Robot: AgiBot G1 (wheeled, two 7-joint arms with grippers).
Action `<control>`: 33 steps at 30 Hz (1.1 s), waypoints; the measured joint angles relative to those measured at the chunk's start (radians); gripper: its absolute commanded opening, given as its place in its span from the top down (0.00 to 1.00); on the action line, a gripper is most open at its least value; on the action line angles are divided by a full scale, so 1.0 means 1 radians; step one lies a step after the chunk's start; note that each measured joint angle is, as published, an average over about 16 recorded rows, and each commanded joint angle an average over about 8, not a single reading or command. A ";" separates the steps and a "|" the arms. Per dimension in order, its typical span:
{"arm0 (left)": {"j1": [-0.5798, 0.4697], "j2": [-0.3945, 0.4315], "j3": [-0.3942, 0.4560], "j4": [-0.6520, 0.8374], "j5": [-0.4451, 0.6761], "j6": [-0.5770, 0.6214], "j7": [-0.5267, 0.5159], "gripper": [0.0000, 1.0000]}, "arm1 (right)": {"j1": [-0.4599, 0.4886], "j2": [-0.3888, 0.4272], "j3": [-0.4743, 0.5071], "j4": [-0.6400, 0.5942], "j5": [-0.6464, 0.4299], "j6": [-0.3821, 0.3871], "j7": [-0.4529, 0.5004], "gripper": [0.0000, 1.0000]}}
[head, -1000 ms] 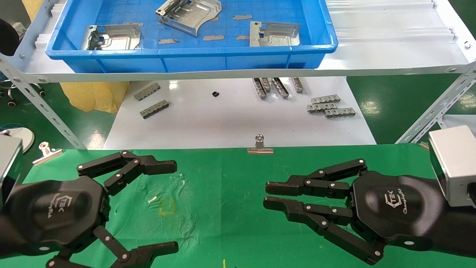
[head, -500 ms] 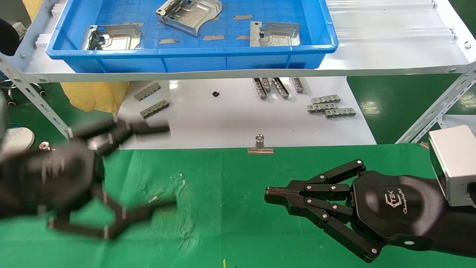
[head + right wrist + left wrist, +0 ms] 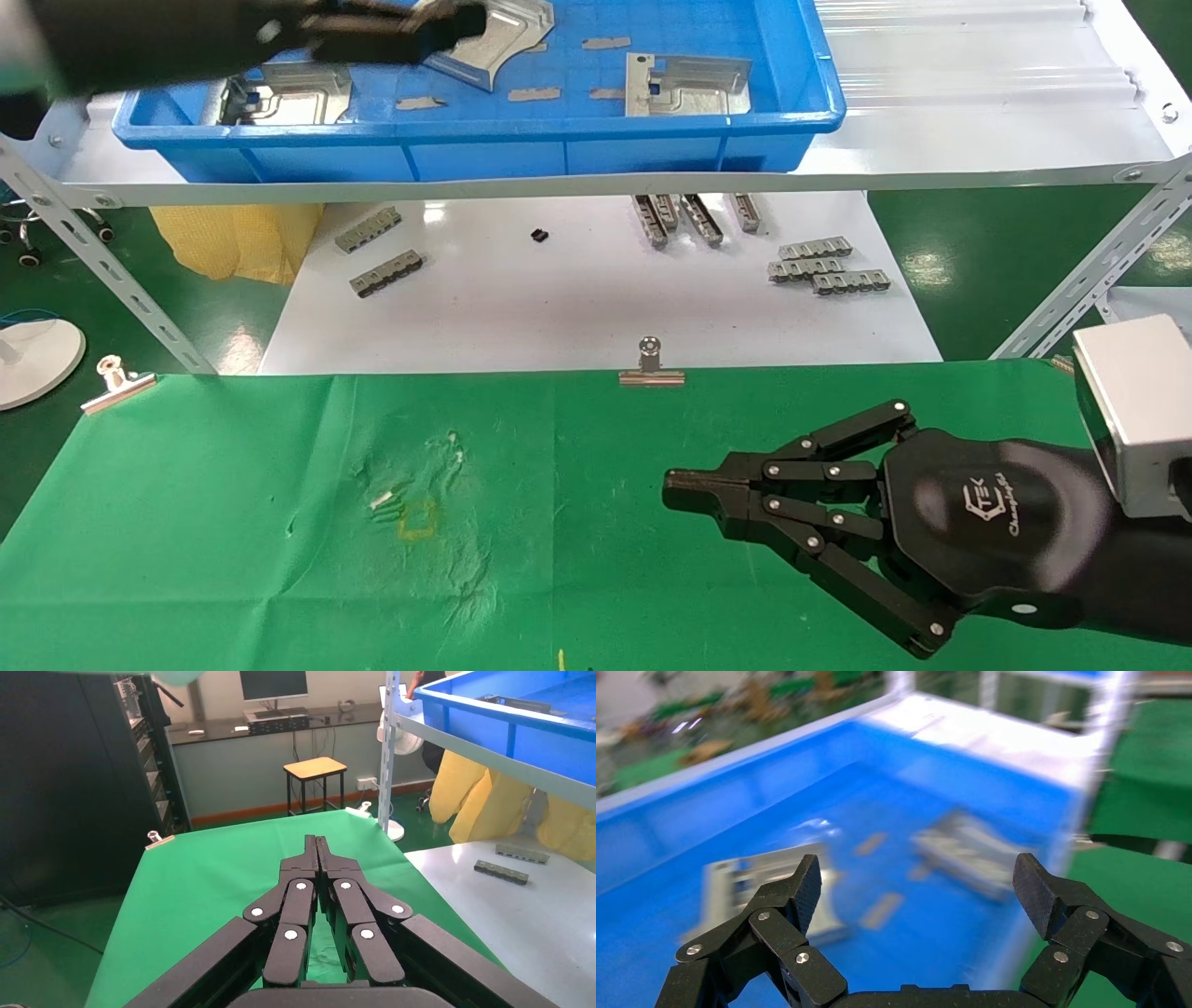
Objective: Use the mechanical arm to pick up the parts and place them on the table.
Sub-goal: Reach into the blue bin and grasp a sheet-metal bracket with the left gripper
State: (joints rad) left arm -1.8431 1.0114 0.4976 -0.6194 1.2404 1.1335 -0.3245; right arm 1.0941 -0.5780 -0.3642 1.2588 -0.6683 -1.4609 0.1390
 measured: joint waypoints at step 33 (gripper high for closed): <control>-0.223 0.336 0.143 0.537 0.236 -0.403 -0.035 1.00 | 0.000 0.000 0.000 0.000 0.000 0.000 0.000 0.00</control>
State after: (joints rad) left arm -2.0659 1.3470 0.6408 -0.0822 1.4762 0.7306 -0.3592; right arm 1.0941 -0.5779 -0.3645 1.2588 -0.6681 -1.4608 0.1388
